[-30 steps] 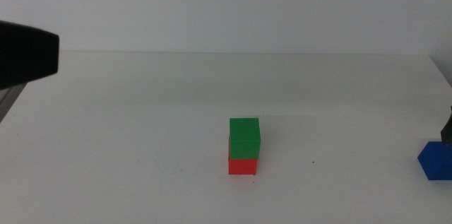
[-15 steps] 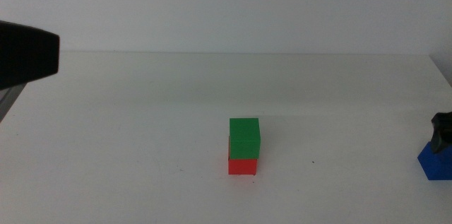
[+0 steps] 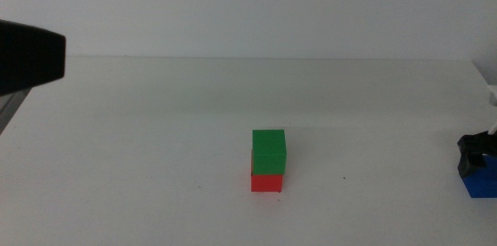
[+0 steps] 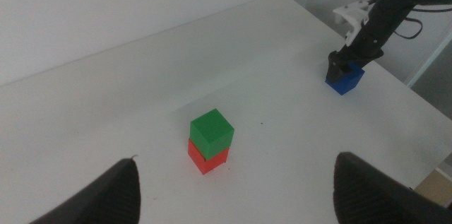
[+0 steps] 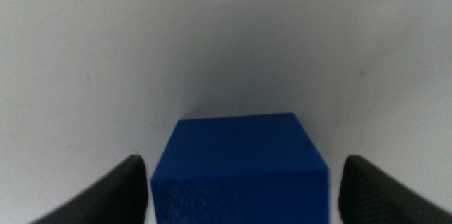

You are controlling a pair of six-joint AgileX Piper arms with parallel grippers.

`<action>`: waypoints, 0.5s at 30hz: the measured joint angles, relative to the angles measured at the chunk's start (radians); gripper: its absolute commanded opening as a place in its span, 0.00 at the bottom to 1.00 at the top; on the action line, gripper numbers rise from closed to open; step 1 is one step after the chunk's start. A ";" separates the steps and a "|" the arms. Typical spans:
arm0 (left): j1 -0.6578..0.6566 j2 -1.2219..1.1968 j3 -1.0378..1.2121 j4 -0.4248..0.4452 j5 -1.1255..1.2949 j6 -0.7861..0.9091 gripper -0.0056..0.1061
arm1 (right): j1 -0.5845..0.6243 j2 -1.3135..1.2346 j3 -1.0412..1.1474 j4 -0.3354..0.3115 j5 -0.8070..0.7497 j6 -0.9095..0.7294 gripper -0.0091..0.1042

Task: Stack red cubes first, then green, then blue cubes in a specific spot.

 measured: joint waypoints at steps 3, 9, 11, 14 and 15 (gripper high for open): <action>0.000 0.000 0.000 0.000 0.000 0.000 0.89 | 0.015 0.013 -0.001 -0.017 -0.002 0.006 0.15; 0.000 0.000 0.000 0.000 0.000 0.000 0.89 | 0.122 -0.058 -0.013 -0.059 0.080 0.103 0.12; 0.000 0.000 0.000 0.000 0.000 0.000 0.89 | 0.208 -0.112 -0.054 -0.069 0.131 0.198 0.12; 0.000 0.000 0.000 0.000 0.000 0.000 0.89 | 0.357 -0.177 -0.161 -0.091 0.246 0.418 0.12; 0.000 0.000 0.000 0.000 0.000 0.000 0.89 | 0.413 -0.188 -0.210 -0.097 0.295 0.483 0.12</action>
